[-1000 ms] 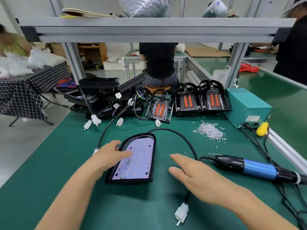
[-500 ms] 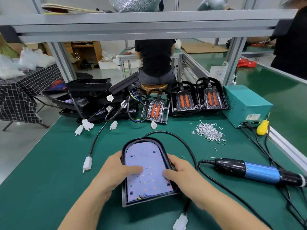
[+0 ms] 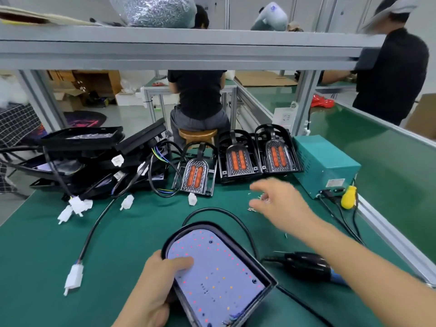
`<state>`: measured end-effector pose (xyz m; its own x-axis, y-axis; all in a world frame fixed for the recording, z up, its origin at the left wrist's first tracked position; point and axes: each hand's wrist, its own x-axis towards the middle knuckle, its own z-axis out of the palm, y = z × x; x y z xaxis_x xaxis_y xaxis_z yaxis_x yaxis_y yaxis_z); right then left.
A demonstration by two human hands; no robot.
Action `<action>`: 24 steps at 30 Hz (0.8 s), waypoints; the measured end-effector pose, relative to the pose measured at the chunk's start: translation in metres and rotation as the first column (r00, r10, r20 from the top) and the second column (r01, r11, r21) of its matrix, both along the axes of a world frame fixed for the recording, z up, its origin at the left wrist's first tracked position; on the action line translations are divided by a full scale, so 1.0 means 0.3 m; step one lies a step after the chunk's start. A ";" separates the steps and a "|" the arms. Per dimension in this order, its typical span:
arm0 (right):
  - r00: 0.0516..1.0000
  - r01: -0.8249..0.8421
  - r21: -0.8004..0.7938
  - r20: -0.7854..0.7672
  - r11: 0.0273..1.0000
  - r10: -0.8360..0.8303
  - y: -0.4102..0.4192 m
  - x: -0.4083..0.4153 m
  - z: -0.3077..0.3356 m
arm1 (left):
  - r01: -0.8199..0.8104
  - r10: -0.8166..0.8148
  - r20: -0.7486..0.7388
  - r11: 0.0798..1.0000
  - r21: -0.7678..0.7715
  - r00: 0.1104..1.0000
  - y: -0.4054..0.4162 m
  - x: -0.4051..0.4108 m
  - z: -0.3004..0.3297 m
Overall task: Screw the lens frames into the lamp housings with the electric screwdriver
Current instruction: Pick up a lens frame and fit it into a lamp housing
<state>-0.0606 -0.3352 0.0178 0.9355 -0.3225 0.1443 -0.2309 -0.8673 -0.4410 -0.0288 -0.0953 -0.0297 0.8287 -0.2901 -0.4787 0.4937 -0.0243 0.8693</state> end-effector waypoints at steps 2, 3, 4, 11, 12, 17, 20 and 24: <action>0.997 -0.013 -0.189 0.072 0.982 0.027 -0.051 0.085 0.008 | -0.004 0.004 -0.033 1.000 -0.018 0.999 -0.025 -0.003 -0.001; 0.994 -0.023 -0.274 0.094 0.962 0.050 -0.068 0.125 0.003 | 0.004 -0.005 -0.052 1.000 -0.022 0.999 -0.034 -0.005 0.001; 0.993 -0.031 -0.354 0.096 0.935 0.069 -0.082 0.162 -0.005 | 0.013 -0.014 -0.066 1.000 -0.021 0.998 -0.039 -0.006 -0.002; 0.997 -0.072 -0.660 -0.036 0.748 0.065 -0.120 0.298 -0.071 | 0.041 -0.044 0.035 0.995 0.096 0.998 -0.025 0.024 -0.009; 0.996 -0.086 -0.690 -0.051 0.719 0.070 -0.124 0.302 -0.076 | 0.044 -0.049 0.043 0.993 0.106 0.998 -0.020 0.025 -0.007; 0.987 -0.159 -0.762 -0.135 0.628 0.085 -0.131 0.307 -0.069 | 0.071 -0.095 0.118 0.979 0.191 0.988 -0.005 0.039 -0.005; 0.975 -0.223 -0.755 -0.172 0.617 0.141 -0.137 0.308 -0.061 | 0.112 -0.156 0.163 0.961 0.253 0.974 -0.003 0.037 0.014; 0.961 -0.248 -0.784 -0.125 0.570 0.247 -0.161 0.296 -0.051 | 0.099 -0.214 0.268 0.917 0.386 0.940 0.013 0.047 0.017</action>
